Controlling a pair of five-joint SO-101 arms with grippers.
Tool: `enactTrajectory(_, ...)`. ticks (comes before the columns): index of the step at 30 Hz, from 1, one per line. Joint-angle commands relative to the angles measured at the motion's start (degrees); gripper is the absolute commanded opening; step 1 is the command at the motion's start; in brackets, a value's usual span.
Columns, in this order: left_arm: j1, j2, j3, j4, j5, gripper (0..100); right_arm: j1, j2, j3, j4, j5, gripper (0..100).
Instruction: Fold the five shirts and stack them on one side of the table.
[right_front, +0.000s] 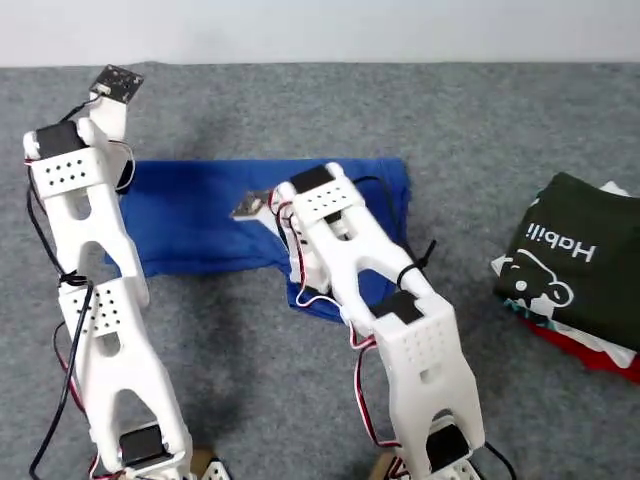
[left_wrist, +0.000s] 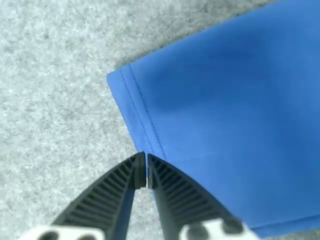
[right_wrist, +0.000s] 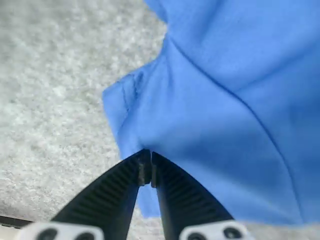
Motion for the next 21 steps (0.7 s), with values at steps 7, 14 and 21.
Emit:
enactTrajectory(7,3.25,-4.66,-7.69,1.58,5.10,1,12.53,-22.37,-2.99,3.30,-0.62,0.9)
enactTrajectory(14,13.10,-11.69,-1.36,1.67,4.40,7,24.40,-36.09,-2.90,8.13,-0.62,0.9)
enactTrajectory(21,24.44,-25.58,19.74,1.58,3.08,7,34.77,-43.21,-2.55,8.40,-0.62,0.9)
